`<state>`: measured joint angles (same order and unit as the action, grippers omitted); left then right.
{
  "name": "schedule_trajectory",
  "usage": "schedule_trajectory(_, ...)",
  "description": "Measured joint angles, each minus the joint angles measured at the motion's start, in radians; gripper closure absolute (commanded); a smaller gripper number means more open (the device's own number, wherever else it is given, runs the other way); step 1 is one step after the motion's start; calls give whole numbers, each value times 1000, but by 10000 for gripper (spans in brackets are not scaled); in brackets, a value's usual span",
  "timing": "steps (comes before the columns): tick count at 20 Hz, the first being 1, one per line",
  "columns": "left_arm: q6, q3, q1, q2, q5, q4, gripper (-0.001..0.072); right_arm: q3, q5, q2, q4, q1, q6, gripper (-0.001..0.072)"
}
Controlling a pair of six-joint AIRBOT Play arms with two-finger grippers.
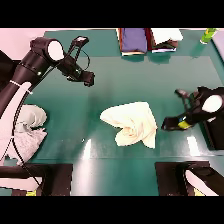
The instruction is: Fold the shirts.
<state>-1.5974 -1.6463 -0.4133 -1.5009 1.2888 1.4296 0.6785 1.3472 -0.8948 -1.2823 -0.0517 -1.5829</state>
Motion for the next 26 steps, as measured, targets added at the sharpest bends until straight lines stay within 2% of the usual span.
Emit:
schedule_trajectory(4, 6, 0, 6, 0, 5, 0, 107, -132, -85, 4, 37, -100, -56, 260)
schedule_trajectory(8, 9, 0, 8, 0, 6, 0, 106, -176, -158, -24, 51, -181, -112, 269)
schedule_trajectory(10, 10, 0, 8, 0, 11, 0, 106, -182, -183, -54, 63, -218, -129, 409)
schedule_trajectory(12, 18, 0, 8, 0, 18, 0, 106, -185, -216, -84, 68, -253, -139, 688)
schedule_trajectory(17, 71, 44, 8, -2, 44, -35, 78, -191, -253, -89, 61, -292, -161, 689)
schedule_trajectory(26, 237, 430, 5, -4, -103, -391, 79, -193, -260, -29, 39, -260, -181, 689)
